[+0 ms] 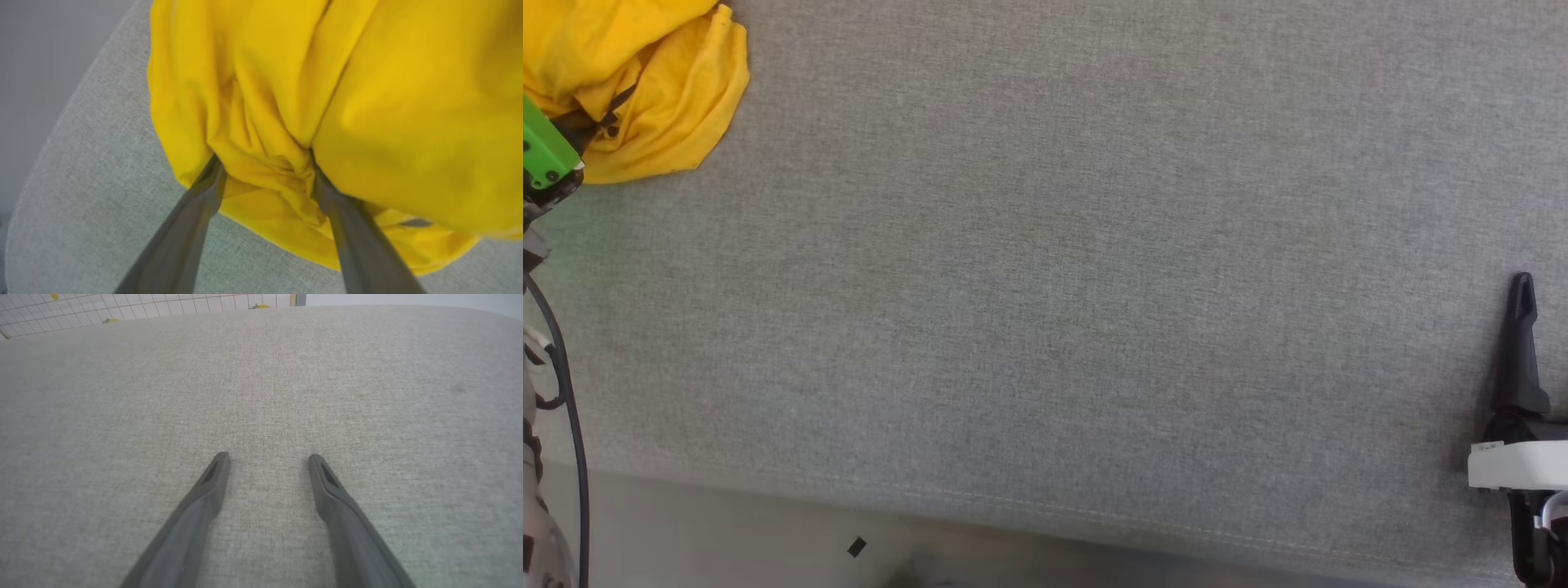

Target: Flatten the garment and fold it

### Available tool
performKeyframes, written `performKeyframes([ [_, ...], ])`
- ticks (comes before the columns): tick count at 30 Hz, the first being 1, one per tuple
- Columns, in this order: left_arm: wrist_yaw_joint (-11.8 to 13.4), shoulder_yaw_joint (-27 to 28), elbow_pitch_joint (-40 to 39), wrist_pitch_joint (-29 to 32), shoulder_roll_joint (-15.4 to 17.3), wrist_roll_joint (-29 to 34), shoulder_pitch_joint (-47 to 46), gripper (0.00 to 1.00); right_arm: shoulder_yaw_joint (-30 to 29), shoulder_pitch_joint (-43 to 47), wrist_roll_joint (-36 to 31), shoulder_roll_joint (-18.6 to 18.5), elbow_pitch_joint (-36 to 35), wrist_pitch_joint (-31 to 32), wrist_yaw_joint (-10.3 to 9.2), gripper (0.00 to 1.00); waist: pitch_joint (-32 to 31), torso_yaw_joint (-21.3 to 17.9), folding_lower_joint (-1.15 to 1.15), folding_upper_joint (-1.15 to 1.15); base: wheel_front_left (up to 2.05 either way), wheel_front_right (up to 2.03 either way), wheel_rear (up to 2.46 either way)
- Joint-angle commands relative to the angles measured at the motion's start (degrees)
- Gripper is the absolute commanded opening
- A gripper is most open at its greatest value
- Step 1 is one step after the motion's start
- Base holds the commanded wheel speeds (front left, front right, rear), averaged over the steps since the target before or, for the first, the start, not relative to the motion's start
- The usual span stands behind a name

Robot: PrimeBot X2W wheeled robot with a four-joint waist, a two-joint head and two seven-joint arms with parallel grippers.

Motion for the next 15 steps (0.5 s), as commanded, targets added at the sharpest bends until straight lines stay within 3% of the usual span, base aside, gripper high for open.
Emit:
performKeyframes([
  [1, -0.6, -0.4, 1.2, 0.4, -0.7, -0.8, -0.7, 1.00, 0.3, 0.1, -0.2, 0.2, 2.7, 1.5, -0.11, 1.00, 0.0, -0.1, 0.00, 0.00, 0.00, 0.00, 0.00],
  [2, -0.6, -0.4, 1.6, 0.4, -0.7, -0.9, -0.8, 1.00, 0.3, 0.1, -0.2, 0.2, 2.8, 1.5, -0.11, 1.00, 0.0, -0.2, 0.00, 0.00, 0.00, 0.00, 0.00],
  [3, -0.8, -0.4, 1.9, -0.1, -0.6, -0.9, -1.0, 0.30, 0.3, 0.1, -0.2, 0.2, 2.9, 1.5, -0.11, 1.00, -0.2, -0.2, 0.00, 0.00, 0.00, 0.00, 0.00],
  [4, -0.9, -0.3, 2.1, -0.8, -0.7, -1.1, -1.1, 0.00, 0.3, 0.1, -0.2, 0.2, 3.1, 1.5, -0.11, 1.00, -0.4, -0.2, 0.00, 0.00, 0.00, 0.00, 0.00],
  [15, -0.9, 4.9, 3.3, -20.4, -0.8, -2.4, -4.0, 0.00, 1.1, -0.1, 0.3, 0.2, 7.0, 0.4, -0.11, 1.00, -8.1, 0.3, 0.00, 0.00, 0.00, 0.00, 0.00],
])
